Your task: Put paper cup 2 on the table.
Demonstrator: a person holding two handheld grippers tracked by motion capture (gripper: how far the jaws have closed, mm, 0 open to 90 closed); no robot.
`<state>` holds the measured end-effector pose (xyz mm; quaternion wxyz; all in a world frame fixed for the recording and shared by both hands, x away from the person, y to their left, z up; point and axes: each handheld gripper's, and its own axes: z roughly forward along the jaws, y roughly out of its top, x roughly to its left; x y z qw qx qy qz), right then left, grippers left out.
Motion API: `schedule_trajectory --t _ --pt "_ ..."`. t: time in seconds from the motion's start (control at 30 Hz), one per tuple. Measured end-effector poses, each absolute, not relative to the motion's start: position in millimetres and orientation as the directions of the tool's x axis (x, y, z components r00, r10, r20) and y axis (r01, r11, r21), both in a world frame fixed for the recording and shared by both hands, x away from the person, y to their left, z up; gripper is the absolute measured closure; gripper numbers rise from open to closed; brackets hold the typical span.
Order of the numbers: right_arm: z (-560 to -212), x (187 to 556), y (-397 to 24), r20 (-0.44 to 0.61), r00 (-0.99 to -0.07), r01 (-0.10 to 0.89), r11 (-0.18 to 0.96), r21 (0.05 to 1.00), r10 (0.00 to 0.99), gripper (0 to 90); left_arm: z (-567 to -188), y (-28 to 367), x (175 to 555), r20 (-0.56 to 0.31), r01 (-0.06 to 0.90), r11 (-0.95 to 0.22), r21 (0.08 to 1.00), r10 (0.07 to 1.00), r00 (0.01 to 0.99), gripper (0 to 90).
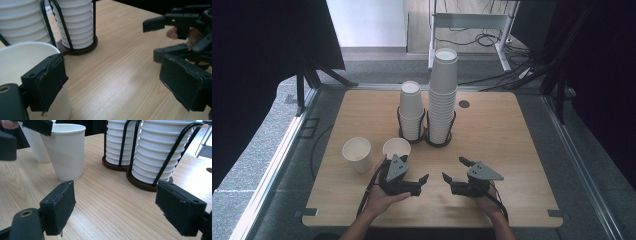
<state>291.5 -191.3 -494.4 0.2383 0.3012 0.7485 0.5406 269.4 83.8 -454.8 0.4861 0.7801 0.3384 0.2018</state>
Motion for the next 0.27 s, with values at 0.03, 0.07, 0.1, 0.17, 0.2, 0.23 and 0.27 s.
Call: schedule_trajectory --t 0.03,0.07,0.1,0.17,0.2,0.23,0.27 --pt "-494.3 291.6 -191.2 -0.027 -0.708 0.194 0.231 0.954 0.706 15.9 -455.7 84.3 269.3 -0.016 0.335 -0.299 0.893 0.724 0.689 7.5" --pt "-494.0 291.6 -191.0 -0.024 -0.711 0.193 0.228 0.954 0.702 15.9 -456.4 84.7 269.1 -0.016 0.335 -0.3 0.893 0.725 0.689 7.6" --pt "-493.7 291.5 -190.5 -0.024 -0.713 0.192 0.228 0.955 0.701 15.8 -456.7 85.0 268.8 -0.014 0.335 -0.301 0.893 0.725 0.689 7.6" --pt "-493.2 291.2 -189.7 -0.027 -0.713 0.19 0.23 0.955 0.7 15.8 -456.7 85.6 267.9 -0.009 0.331 -0.303 0.894 0.725 0.688 7.6" --pt "-493.2 291.1 -189.5 -0.029 -0.713 0.188 0.231 0.955 0.7 15.8 -456.3 86.1 267.2 -0.009 0.33 -0.302 0.894 0.725 0.688 7.6" --pt "-493.2 291.1 -189.5 -0.031 -0.713 0.188 0.234 0.954 0.701 15.8 -455.9 86.5 266.6 -0.008 0.326 -0.3 0.896 0.725 0.689 7.6" --pt "-493.5 291.2 -189.5 -0.031 -0.711 0.189 0.233 0.954 0.702 15.8 -455.7 86.8 266.2 -0.008 0.325 -0.3 0.897 0.724 0.69 7.6"
